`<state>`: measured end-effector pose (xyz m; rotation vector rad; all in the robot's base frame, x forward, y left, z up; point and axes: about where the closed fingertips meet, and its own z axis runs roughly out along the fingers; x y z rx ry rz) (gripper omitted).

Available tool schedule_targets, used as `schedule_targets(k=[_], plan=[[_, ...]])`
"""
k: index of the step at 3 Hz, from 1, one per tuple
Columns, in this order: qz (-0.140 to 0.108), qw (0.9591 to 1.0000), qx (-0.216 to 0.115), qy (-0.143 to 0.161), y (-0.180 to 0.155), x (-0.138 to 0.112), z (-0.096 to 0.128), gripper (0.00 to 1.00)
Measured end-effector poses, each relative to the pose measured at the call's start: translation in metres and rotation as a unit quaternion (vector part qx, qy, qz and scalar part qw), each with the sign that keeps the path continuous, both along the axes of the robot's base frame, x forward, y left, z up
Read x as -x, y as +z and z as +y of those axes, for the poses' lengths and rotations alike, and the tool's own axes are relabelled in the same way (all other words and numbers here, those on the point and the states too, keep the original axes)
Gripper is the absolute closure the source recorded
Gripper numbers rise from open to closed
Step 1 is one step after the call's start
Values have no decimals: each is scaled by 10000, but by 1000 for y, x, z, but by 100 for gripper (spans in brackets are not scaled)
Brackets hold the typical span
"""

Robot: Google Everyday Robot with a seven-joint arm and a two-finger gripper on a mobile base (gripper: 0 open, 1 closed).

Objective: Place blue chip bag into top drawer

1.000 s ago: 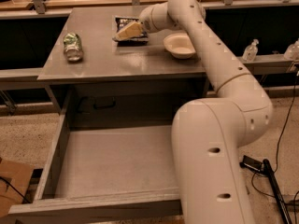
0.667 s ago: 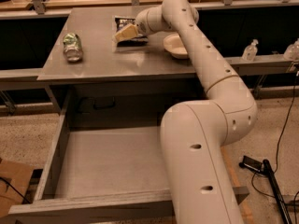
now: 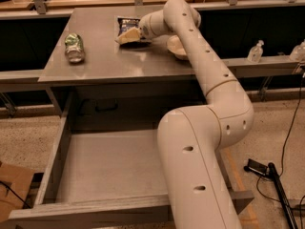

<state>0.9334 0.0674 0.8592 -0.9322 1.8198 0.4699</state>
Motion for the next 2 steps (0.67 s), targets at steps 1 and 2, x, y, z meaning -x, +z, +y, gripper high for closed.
schedule_targets(k=[1,2], plan=[[-14,9999,-53,-116,2,-4,-10,43],[-80,9998,-96,-149,7,-4,-18,66]])
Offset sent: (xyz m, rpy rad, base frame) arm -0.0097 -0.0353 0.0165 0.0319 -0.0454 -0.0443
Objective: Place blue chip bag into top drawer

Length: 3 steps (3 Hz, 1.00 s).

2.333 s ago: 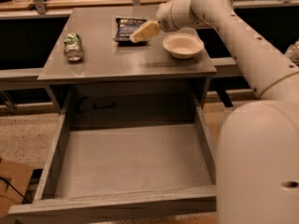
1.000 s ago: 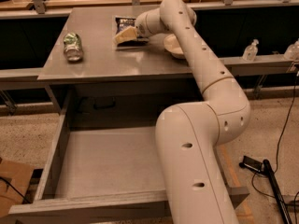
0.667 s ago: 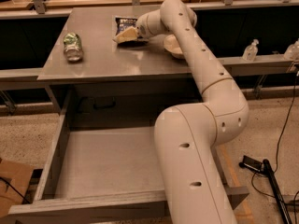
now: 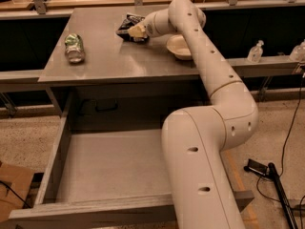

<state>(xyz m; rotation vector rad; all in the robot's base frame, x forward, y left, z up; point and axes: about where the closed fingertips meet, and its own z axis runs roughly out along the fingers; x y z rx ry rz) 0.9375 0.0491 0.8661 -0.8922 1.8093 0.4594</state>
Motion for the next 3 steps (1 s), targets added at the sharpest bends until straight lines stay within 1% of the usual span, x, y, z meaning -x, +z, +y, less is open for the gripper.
schedule_targets(k=[1,2,3], plan=[[-143,9998,-38,107,14,9,-5,89],[-387,9980,-29,491,53,43,-9,100],[-758,9927,237,910,114,100,-20,100]])
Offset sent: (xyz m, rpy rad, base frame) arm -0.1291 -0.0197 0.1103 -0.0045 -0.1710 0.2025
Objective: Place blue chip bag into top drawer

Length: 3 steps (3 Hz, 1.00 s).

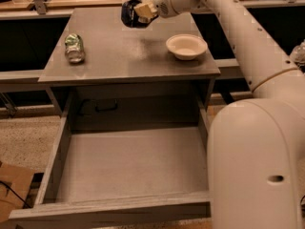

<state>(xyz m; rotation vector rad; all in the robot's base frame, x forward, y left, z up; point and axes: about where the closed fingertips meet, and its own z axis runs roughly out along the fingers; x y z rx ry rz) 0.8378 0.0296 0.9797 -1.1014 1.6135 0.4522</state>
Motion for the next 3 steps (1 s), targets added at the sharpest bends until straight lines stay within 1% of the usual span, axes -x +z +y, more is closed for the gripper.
schedule_targets(k=[1,2,3], plan=[[-163,9998,21,63,27,16,4,100],[-155,9999,23,66,26,16,4,100],[-183,9987,331,348,26,30,13,100]])
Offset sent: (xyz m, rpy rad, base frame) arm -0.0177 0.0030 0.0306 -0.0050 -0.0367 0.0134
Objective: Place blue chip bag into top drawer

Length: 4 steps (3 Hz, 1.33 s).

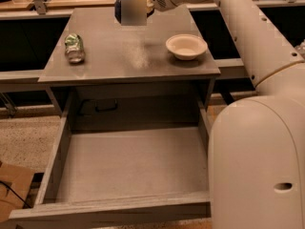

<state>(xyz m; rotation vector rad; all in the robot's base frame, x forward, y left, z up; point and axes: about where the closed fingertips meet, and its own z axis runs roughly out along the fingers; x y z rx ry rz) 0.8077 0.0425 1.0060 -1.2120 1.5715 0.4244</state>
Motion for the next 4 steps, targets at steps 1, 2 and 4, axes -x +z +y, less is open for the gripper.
schedule_targets(k=[1,2,4], plan=[[-289,9992,148,216,26,31,-2,100],[-697,9968,75,375,65,91,-1,100],[-466,9970,-179,599,45,175,6,100]])
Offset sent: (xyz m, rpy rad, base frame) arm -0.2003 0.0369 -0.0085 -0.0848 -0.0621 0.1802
